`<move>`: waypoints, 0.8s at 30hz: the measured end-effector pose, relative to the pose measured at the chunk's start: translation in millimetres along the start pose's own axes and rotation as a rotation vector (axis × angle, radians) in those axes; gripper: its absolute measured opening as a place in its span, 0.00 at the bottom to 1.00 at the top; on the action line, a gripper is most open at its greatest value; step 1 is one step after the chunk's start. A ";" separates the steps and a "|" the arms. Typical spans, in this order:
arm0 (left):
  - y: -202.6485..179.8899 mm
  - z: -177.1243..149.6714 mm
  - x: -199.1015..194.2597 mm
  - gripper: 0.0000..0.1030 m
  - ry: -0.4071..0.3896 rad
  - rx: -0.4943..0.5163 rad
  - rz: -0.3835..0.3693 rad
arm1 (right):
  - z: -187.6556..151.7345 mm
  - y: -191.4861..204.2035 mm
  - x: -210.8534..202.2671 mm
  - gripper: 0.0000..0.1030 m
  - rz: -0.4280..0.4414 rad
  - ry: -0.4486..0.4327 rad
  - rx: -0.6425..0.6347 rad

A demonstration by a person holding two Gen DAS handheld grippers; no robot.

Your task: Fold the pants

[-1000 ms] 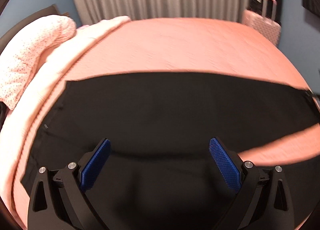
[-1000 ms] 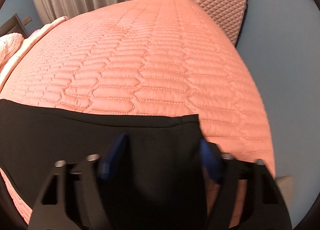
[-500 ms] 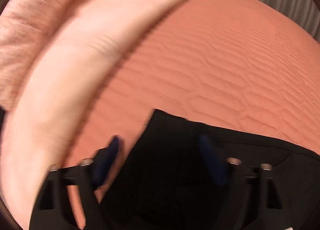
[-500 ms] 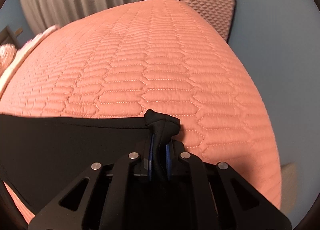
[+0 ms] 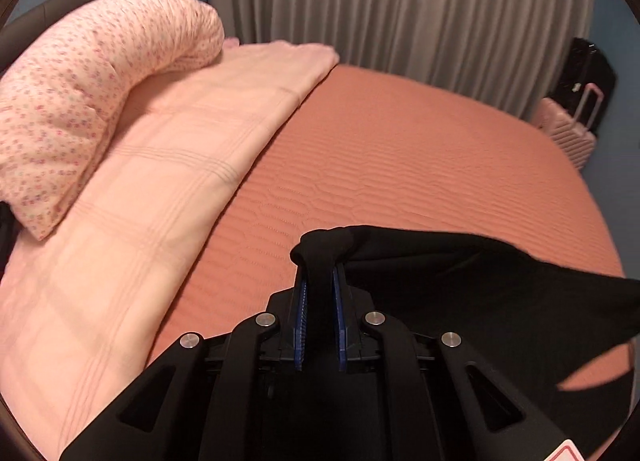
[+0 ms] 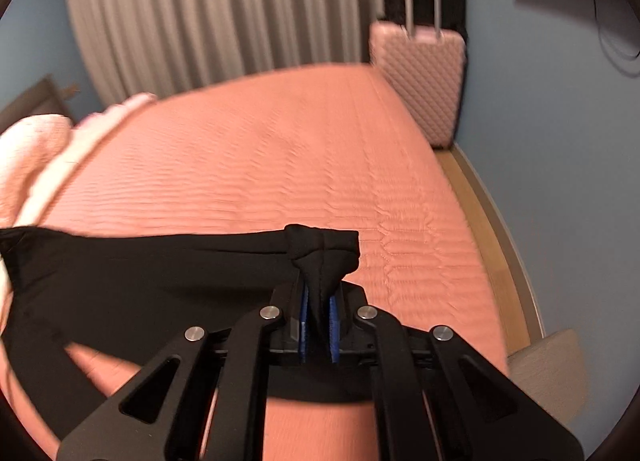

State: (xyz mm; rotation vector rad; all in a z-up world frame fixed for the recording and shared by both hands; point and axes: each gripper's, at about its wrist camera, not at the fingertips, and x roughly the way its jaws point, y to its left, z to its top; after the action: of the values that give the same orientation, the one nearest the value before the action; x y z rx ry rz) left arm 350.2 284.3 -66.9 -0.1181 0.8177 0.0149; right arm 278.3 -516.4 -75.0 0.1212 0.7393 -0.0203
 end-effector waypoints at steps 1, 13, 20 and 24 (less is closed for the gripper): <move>3.9 -12.0 -21.9 0.09 -0.010 -0.003 -0.012 | -7.0 3.5 -25.7 0.06 0.013 -0.015 -0.019; 74.0 -189.2 -63.4 0.07 0.262 0.065 0.237 | -190.7 -19.6 -66.9 0.20 -0.075 0.372 -0.134; 74.8 -209.7 -87.2 0.11 0.190 0.065 0.410 | -200.1 -37.5 -129.5 0.53 -0.126 0.262 0.004; 62.5 -188.1 -128.8 0.11 0.079 0.066 0.514 | -205.9 -54.4 -168.3 0.59 -0.124 0.174 0.135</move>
State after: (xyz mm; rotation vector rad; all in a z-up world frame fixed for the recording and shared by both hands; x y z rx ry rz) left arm 121.7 329.7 -106.7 0.1574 0.9090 0.4690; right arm 12.5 -550.3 -118.1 0.2079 0.9183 -0.1802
